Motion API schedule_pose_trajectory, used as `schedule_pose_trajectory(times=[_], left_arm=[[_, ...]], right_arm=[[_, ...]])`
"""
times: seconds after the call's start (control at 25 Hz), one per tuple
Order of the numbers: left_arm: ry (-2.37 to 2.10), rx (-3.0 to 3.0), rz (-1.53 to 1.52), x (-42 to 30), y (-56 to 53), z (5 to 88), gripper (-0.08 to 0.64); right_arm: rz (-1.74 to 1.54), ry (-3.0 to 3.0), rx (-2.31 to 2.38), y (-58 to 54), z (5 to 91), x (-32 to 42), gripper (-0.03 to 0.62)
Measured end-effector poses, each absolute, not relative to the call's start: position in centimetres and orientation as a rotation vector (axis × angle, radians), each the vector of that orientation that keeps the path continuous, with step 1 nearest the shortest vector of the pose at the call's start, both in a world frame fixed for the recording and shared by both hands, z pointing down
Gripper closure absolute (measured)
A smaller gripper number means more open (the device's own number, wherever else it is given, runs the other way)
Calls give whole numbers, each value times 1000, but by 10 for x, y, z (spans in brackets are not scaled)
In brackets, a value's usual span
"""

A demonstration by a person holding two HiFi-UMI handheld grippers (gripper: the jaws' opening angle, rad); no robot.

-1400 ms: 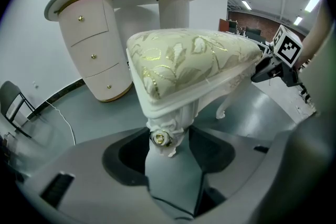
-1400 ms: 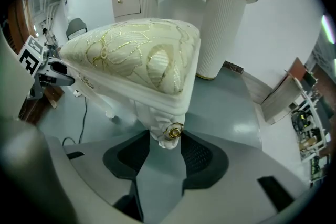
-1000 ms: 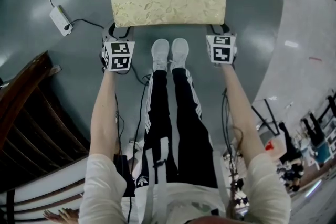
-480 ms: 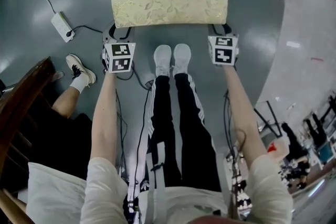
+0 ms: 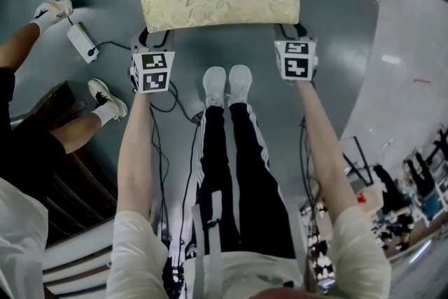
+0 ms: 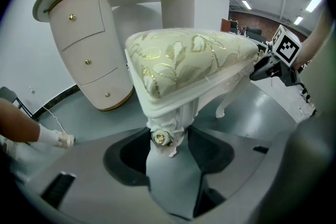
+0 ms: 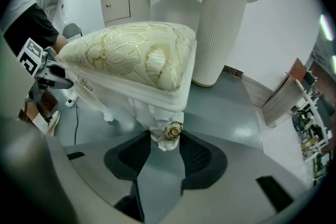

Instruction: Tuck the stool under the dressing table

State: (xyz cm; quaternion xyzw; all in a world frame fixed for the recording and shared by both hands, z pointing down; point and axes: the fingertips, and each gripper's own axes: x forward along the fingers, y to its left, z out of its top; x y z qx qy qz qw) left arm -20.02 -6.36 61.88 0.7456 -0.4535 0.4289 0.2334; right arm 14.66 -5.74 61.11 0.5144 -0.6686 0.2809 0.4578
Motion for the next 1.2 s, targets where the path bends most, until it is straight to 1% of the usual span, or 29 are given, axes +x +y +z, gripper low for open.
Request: schedule_pose_trajectory(times=[0.4, 0.64, 0.92, 1.2], left_arm=[[-1240, 2040, 1203, -205, -66, 613, 334], [-1320, 2096, 1120, -195, -69, 618, 334], [-1333, 2121, 1121, -201, -73, 614, 334], [-1248, 2160, 1152, -200, -52, 621, 334]], right_arm=[[727, -1649, 1248, -55, 612, 140, 422], [650, -1679, 1285, -63, 613, 150, 422], [662, -1665, 1275, -62, 612, 144, 422], [700, -1636, 1312, -20, 620, 145, 423]])
